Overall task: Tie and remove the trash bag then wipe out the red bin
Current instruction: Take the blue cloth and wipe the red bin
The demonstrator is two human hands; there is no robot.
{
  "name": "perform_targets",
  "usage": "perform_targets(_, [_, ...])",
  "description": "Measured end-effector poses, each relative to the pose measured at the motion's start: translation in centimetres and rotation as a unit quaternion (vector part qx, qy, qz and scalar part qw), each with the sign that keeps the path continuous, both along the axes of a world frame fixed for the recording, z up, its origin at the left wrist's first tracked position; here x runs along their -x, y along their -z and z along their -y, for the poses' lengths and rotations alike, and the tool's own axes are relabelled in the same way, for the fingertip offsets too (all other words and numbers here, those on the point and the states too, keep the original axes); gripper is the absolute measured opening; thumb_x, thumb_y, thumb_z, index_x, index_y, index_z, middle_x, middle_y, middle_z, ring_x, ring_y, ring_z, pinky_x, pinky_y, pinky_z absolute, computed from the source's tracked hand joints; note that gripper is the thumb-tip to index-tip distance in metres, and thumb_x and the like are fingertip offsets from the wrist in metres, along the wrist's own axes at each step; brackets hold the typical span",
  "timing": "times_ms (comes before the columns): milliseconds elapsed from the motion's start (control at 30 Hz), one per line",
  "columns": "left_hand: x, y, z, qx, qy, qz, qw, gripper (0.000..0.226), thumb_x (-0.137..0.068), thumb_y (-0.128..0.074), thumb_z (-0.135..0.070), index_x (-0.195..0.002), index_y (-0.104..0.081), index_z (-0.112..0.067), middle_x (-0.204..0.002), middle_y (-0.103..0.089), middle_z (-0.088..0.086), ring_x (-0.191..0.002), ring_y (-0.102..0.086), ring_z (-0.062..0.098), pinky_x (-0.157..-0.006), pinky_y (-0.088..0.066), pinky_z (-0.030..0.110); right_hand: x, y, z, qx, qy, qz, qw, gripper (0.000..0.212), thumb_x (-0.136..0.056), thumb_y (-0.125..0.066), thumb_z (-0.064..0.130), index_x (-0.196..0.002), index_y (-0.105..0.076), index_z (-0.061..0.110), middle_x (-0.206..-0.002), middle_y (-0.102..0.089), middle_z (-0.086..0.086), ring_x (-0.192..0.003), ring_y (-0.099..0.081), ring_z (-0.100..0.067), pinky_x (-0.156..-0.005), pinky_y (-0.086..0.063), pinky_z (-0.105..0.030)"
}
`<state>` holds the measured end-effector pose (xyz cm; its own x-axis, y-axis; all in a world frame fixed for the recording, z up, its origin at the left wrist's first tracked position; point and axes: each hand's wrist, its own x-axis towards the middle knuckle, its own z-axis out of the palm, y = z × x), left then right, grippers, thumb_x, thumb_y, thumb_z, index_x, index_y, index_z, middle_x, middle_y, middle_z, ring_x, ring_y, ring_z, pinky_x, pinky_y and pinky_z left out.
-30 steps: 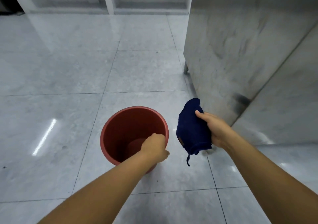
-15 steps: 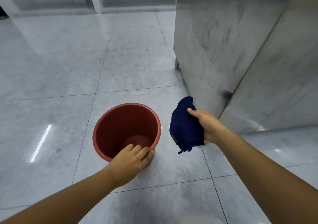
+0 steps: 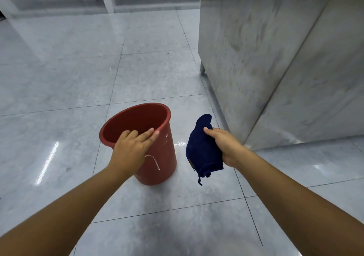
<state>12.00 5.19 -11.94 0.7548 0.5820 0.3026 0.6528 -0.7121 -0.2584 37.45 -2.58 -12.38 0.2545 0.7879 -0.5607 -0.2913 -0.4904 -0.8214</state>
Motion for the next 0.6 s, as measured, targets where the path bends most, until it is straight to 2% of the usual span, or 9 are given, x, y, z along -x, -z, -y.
perform_targets(100, [-0.1, -0.6, -1.6, 0.055, -0.048, -0.027, 0.997, 0.073, -0.057, -0.088, -0.025, -0.125, -0.062, -0.020, -0.123, -0.067, 0.002, -0.069, -0.060, 0.027, -0.056, -0.045, 0.032, 1.4, 0.0, -0.4, 0.001, 0.004, 0.000, 1.000, 0.024, -0.092, -0.057, 0.032, -0.106, -0.067, 0.015, -0.103, -0.073, -0.009, -0.094, -0.070, -0.026, -0.077, -0.058, -0.037])
perform_targets(167, [0.0, -0.5, -2.9, 0.072, -0.094, -0.042, 0.992, 0.075, -0.075, -0.073, -0.037, -0.142, -0.040, -0.027, -0.144, -0.050, -0.003, -0.091, -0.057, 0.026, -0.067, -0.041, 0.033, 2.3, 0.0, -0.8, -0.003, 0.009, 0.005, 1.000, 0.022, -0.092, -0.057, 0.031, -0.104, -0.067, 0.015, -0.103, -0.073, -0.010, -0.095, -0.069, -0.027, -0.081, -0.058, -0.040])
perform_targets(233, [0.1, -0.1, -3.9, 0.072, -0.115, -0.055, 0.989, 0.077, -0.085, -0.060, -0.043, -0.149, -0.021, -0.029, -0.154, -0.033, -0.007, -0.105, -0.051, 0.023, -0.076, -0.039, 0.031, 3.3, 0.0, -1.4, -0.007, 0.009, 0.019, 1.000, 0.021, -0.092, -0.057, 0.030, -0.103, -0.067, 0.014, -0.105, -0.072, -0.012, -0.096, -0.069, -0.028, -0.087, -0.056, -0.044])
perform_targets(333, [0.4, 0.2, -4.9, 0.097, -0.127, -0.034, 0.987, 0.080, -0.089, -0.058, -0.033, -0.151, -0.008, -0.026, -0.159, -0.017, -0.005, -0.113, -0.048, 0.022, -0.084, -0.043, 0.032, 5.0, 0.0, -2.4, -0.019, 0.009, 0.049, 0.999, 0.026, -0.093, -0.055, 0.029, -0.105, -0.065, 0.009, -0.107, -0.070, -0.016, -0.098, -0.068, -0.032, -0.091, -0.054, -0.048])
perform_targets(400, [0.8, 0.4, -5.5, 0.167, -0.127, 0.030, 0.977, 0.083, -0.086, -0.059, -0.014, -0.151, -0.007, -0.023, -0.161, -0.009, -0.003, -0.121, -0.045, 0.025, -0.090, -0.046, 0.036, 6.3, 0.1, -3.4, -0.031, 0.008, 0.069, 0.997, 0.028, -0.093, -0.054, 0.030, -0.104, -0.063, 0.006, -0.107, -0.069, -0.017, -0.098, -0.067, -0.033, -0.091, -0.054, -0.049])
perform_targets(433, [1.0, 0.5, -5.8, 0.210, -0.117, 0.065, 0.969, 0.086, -0.083, -0.057, -0.006, -0.151, -0.007, -0.022, -0.161, -0.005, -0.002, -0.129, -0.040, 0.027, -0.098, -0.043, 0.037, 7.0, 0.2, -3.9, -0.040, 0.009, 0.081, 0.996, 0.030, -0.094, -0.052, 0.031, -0.103, -0.062, 0.005, -0.105, -0.069, -0.018, -0.097, -0.067, -0.033, -0.091, -0.054, -0.049])
perform_targets(500, [1.3, 0.4, -6.6, 0.282, -0.098, 0.106, 0.948, 0.091, -0.079, -0.055, -0.002, -0.151, -0.003, -0.021, -0.161, 0.001, -0.002, -0.143, -0.023, 0.026, -0.113, -0.030, 0.039, 8.6, 0.7, -5.0, -0.056, 0.011, 0.109, 0.992, 0.033, -0.094, -0.050, 0.033, -0.095, -0.059, 0.001, -0.096, -0.066, -0.021, -0.087, -0.065, -0.031, -0.084, -0.054, -0.046])
perform_targets(533, [1.4, 0.1, -7.0, 0.315, -0.097, 0.112, 0.938, 0.093, -0.079, -0.056, -0.006, -0.151, 0.000, -0.022, -0.161, 0.004, -0.003, -0.146, -0.016, 0.024, -0.115, -0.025, 0.040, 9.3, 0.9, -5.5, -0.067, 0.013, 0.125, 0.990, 0.034, -0.095, -0.049, 0.034, -0.086, -0.056, 0.001, -0.085, -0.060, -0.022, -0.078, -0.060, -0.027, -0.075, -0.053, -0.044])
perform_targets(600, [1.7, -0.4, -7.8, 0.383, -0.097, 0.112, 0.912, 0.099, -0.079, -0.061, -0.012, -0.150, 0.006, -0.028, -0.160, 0.012, -0.008, -0.147, -0.010, 0.018, -0.111, -0.029, 0.034, 11.0, 1.4, -6.5, -0.081, 0.015, 0.155, 0.984, 0.035, -0.096, -0.047, 0.034, -0.068, -0.047, 0.014, -0.067, -0.049, -0.004, -0.065, -0.050, -0.017, -0.057, -0.042, -0.028])
